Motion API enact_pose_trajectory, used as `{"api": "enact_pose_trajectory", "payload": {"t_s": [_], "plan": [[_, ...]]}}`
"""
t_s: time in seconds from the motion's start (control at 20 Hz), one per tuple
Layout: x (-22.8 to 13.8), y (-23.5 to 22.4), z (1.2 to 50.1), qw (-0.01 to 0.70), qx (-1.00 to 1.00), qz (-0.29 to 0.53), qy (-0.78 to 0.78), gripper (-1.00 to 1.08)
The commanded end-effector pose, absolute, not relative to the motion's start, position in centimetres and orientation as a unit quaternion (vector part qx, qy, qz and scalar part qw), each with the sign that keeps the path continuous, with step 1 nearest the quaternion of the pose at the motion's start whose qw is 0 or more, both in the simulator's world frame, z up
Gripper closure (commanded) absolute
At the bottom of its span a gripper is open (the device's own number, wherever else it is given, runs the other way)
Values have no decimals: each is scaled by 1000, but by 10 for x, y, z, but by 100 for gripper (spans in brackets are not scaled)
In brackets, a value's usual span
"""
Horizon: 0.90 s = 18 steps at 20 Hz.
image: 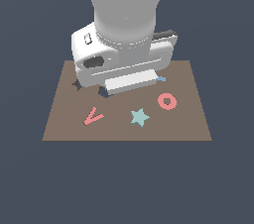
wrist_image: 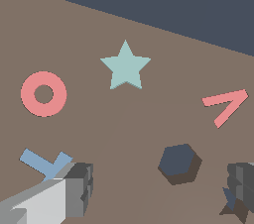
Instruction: Insert a designated object into the corresponding slot on a board.
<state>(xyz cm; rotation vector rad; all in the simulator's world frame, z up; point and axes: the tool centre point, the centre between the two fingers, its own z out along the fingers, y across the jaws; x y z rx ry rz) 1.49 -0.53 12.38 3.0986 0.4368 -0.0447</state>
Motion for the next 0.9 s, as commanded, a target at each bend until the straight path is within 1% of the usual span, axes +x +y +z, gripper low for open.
{"api": "enact_pose_trajectory", "payload": {"t_s": [0.0,0.85], "plan": [[21,-5,118,5,984,-13,176,-92],[69,19,69,1,883,-3,470,-92]]}}
